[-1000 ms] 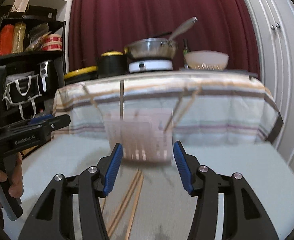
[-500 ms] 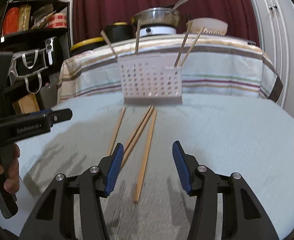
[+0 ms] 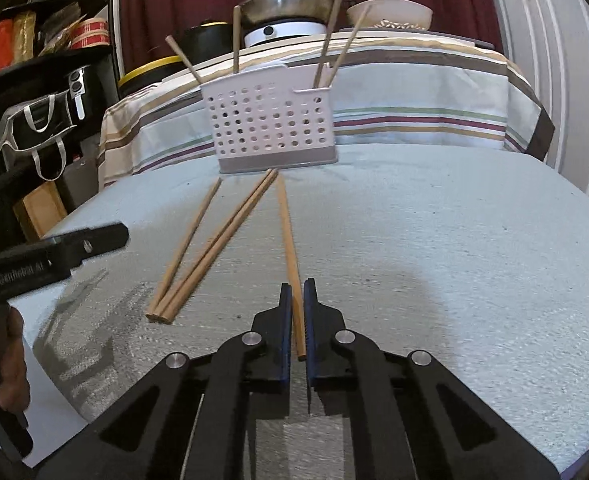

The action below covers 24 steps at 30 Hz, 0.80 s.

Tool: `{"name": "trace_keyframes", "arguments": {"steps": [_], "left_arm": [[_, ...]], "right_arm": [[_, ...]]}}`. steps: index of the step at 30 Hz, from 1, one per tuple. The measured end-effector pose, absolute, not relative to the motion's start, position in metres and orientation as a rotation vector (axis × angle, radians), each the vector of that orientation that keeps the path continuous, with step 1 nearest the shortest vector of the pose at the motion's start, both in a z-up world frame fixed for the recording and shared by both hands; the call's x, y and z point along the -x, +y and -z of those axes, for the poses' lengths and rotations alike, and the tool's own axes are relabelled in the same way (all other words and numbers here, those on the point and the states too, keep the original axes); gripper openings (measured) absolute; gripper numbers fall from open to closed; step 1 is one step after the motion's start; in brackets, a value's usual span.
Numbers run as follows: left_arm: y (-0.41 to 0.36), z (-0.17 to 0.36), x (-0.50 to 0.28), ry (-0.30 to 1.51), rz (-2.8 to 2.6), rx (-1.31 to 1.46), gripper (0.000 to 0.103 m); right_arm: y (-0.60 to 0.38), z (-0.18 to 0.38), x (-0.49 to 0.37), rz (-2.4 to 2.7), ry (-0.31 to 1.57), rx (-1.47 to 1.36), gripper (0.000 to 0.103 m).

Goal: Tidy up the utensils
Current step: 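Close the right tool on a chopstick while the left tool grasps another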

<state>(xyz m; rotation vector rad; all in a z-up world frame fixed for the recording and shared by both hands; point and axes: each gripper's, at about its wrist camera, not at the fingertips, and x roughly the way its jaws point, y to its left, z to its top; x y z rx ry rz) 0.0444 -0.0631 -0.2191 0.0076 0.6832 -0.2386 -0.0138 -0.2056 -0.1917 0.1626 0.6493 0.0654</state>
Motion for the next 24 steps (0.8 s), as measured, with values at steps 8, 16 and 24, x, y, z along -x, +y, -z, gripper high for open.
{"name": "trace_keyframes", "arguments": {"steps": [8,16,24], "left_arm": [[-0.087,0.237,-0.048,0.747,0.250,-0.057,0.065],[-0.066,0.236,-0.040,0.741,0.186,-0.045,0.064],[-0.075,0.243,-0.018,0.695,0.220,-0.066,0.047]], "right_arm": [[-0.208,0.192,0.014,-0.078,0.646,-0.170,0.007],[-0.208,0.192,0.014,-0.079,0.644,-0.173,0.007],[-0.210,0.194,0.016,-0.081,0.632,-0.196,0.008]]}}
